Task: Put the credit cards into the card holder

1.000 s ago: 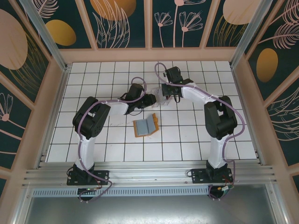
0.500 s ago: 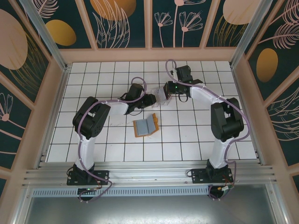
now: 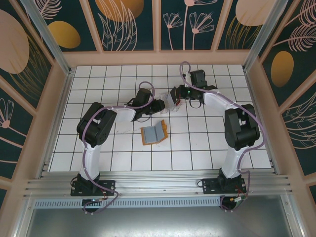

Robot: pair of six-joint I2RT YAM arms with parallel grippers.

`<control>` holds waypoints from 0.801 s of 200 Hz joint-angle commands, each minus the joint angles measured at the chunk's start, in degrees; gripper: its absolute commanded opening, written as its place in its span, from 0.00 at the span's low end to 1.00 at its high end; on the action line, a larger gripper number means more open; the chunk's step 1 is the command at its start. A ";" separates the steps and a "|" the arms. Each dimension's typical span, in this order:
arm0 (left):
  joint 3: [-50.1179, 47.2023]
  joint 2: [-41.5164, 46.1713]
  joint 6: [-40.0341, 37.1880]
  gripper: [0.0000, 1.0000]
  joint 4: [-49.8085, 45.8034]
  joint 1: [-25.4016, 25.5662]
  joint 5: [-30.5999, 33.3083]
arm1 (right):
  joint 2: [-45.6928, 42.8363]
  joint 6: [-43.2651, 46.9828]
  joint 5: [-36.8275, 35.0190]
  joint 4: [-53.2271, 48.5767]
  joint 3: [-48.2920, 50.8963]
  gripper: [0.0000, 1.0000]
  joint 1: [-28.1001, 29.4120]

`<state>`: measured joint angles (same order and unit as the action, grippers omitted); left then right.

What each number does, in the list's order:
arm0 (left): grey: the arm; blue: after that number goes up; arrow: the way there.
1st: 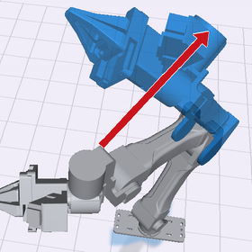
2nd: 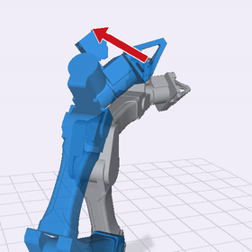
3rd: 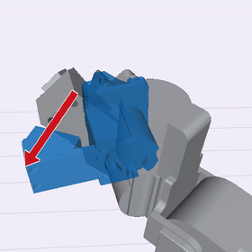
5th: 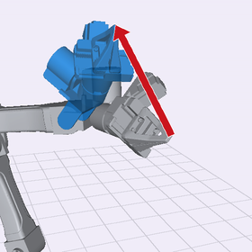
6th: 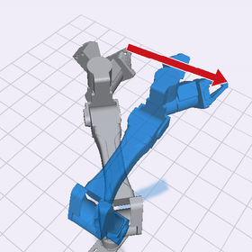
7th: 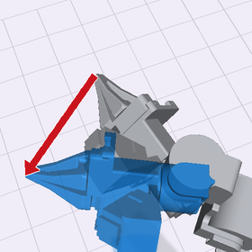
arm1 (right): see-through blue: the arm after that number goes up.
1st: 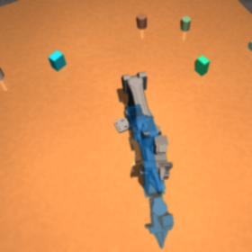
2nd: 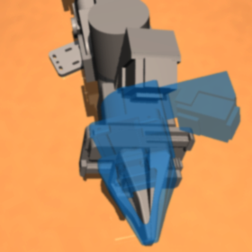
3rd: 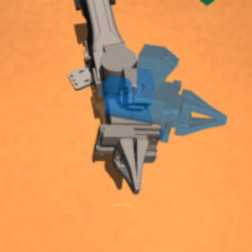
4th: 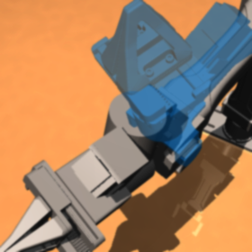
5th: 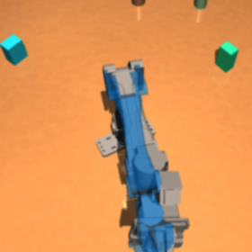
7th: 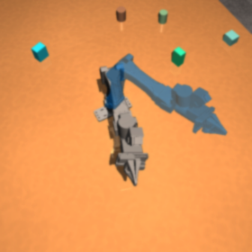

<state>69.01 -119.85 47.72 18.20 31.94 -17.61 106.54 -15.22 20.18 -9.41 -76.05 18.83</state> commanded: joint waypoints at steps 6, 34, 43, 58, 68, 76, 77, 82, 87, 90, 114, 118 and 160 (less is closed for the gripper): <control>-0.29 -2.12 0.10 0.38 -2.91 0.14 -0.15 | -1.53 -0.93 2.23 1.62 0.51 0.01 -0.54; -0.28 -2.23 0.20 0.39 -2.87 0.14 -0.28 | -1.19 -0.71 1.84 1.41 0.54 0.01 -0.55; -0.28 -2.29 0.20 0.38 -2.88 0.14 -0.28 | -1.15 -0.66 1.66 1.41 0.55 0.01 -0.53; -0.11 -2.40 0.22 0.39 -2.84 0.14 -0.32 | -0.93 -0.60 1.70 1.31 0.61 0.01 -0.48; -0.02 -2.40 0.27 0.38 -2.83 0.14 -0.32 | -0.73 -0.55 1.50 1.25 0.56 0.01 -0.30; -0.02 -2.49 0.28 0.39 -2.81 0.09 -0.40 | -0.66 -0.48 0.84 1.21 0.69 0.01 -0.24; 0.02 -2.49 0.27 0.38 -2.81 0.11 -0.41 | -0.73 -0.45 0.74 1.22 0.71 0.01 -0.22; 0.00 -2.48 0.27 0.39 -2.78 0.14 -0.41 | -0.70 -0.41 0.36 1.24 0.70 0.01 -0.10; 0.01 -2.50 0.30 0.39 -2.86 0.09 -0.41 | -0.58 -0.26 0.25 1.12 0.68 0.01 0.01; -0.02 -2.49 0.27 0.38 -2.86 0.13 -0.41 | -0.62 -0.25 0.29 1.10 0.66 0.01 0.04; -0.02 -2.48 0.26 0.39 -2.82 0.19 -0.41 | 0.08 0.06 -0.50 0.62 0.34 0.01 0.85; -0.02 -2.48 0.33 0.38 -2.89 0.17 -0.41 | 0.24 0.06 -0.29 0.71 0.33 0.01 0.96; -0.02 -2.51 0.33 0.38 -2.88 0.18 -0.44 | 0.55 -2.41 4.64 3.32 0.96 0.01 1.19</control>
<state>69.01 -119.85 47.72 18.22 31.94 -17.65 106.56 -15.84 21.61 -8.80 -75.92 19.62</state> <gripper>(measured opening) 0.386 0.067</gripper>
